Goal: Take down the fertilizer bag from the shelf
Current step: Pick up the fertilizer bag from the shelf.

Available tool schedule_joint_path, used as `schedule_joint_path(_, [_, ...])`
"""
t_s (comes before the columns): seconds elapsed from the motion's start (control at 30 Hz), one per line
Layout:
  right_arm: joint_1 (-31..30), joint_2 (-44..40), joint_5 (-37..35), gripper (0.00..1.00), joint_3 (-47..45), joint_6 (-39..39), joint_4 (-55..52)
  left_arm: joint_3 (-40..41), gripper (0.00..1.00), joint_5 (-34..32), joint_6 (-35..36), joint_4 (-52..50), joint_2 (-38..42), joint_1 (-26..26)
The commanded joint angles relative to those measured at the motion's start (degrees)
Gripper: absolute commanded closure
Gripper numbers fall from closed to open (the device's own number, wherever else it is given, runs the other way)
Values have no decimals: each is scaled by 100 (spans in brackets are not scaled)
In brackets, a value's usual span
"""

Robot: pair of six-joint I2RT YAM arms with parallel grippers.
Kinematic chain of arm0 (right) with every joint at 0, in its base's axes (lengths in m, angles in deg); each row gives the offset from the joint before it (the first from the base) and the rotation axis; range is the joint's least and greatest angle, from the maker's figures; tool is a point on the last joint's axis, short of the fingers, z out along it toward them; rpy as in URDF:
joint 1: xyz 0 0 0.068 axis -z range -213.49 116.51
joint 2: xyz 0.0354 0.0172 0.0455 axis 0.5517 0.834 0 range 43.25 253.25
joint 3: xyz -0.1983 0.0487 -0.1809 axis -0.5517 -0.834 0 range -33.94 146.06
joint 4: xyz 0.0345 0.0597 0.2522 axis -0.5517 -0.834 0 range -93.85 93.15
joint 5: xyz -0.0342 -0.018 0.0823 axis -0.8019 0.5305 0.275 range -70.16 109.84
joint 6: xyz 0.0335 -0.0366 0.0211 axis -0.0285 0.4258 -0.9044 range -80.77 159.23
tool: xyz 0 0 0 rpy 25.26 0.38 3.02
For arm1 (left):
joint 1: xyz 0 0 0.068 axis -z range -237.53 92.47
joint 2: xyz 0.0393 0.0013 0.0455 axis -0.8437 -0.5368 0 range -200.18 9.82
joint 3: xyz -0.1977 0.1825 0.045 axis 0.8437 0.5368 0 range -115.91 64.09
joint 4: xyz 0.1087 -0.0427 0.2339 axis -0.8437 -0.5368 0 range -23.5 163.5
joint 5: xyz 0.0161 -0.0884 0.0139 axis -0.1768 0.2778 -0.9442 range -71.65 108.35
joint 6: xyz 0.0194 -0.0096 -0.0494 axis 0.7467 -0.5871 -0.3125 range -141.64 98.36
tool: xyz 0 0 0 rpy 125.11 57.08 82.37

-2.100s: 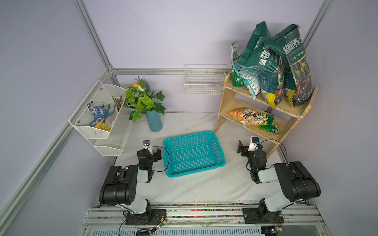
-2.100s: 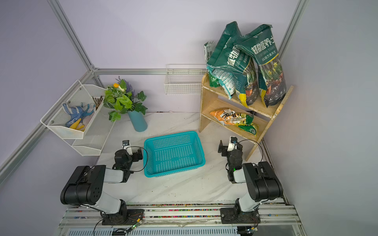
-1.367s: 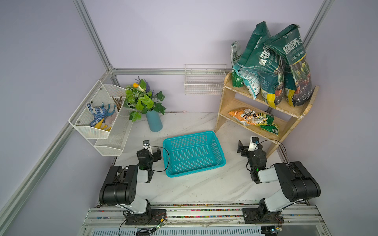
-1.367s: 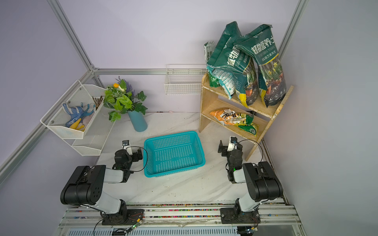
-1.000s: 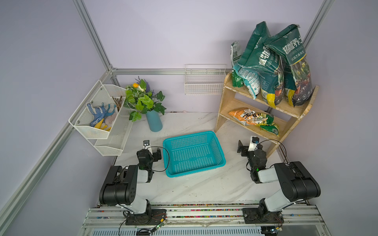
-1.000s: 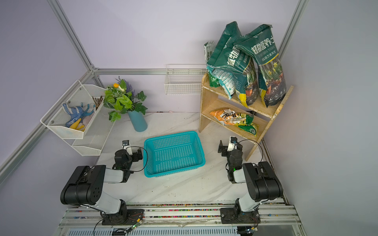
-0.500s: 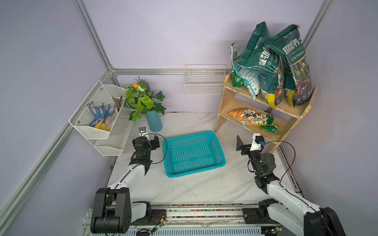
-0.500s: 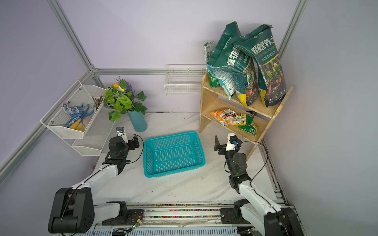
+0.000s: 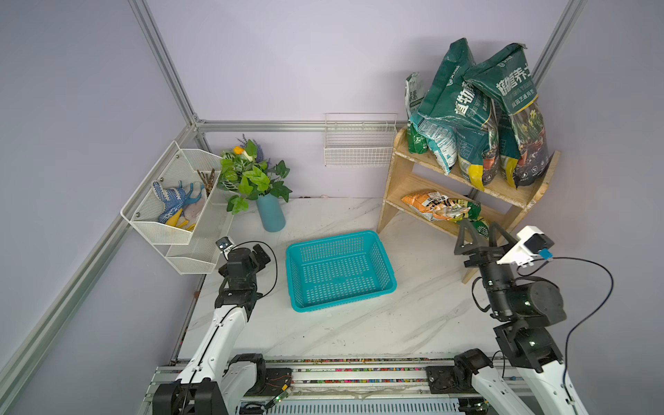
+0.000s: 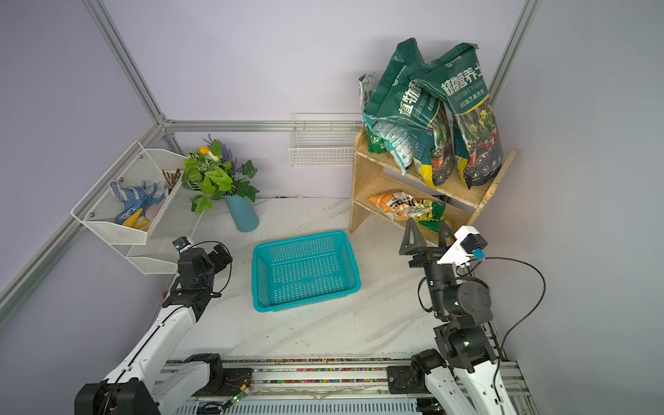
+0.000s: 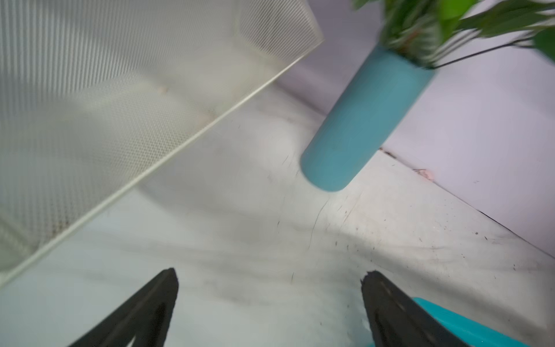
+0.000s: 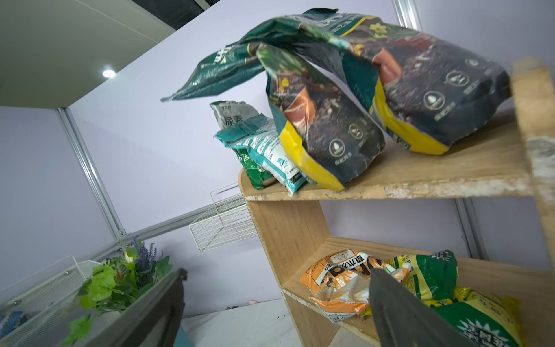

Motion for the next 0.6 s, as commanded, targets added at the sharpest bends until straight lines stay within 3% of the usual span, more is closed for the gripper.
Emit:
schedule_joint_path(0.0, [-9, 465, -362, 1, 921, -577, -1579, -1858, 0, 461, -1332, -2518, -142, -50])
schedule_joint_path(0.13, [-10, 923, -331, 1, 2098, -324, -2089, -2709, 0, 2489, -304, -2878, -335, -198])
schedule_joint_path(0.27, [-9, 1101, 554, 1, 2928, 774, -2249, -3139, 0, 4963, -191, -3366, -767, -1121])
schedule_joint_path(0.33, [-9, 1181, 161, 1, 3183, 909, -2324, -3008, 0, 6401, -165, -3423, -958, -1705])
schedule_joint_path(0.4, [-12, 1497, -385, 1, 3707, 1047, -2638, -2467, 0, 7642, -397, -2668, -989, -2133])
schedule_joint_path(0.43, [-9, 1761, -670, 0, 4088, 1092, -3002, -2336, 0, 7723, -409, -2550, -971, -2202])
schedule_joint_path(0.57, [-9, 3093, -1536, 2, 5957, 1540, -4386, -2243, 0, 6740, 125, -2819, -661, -2126])
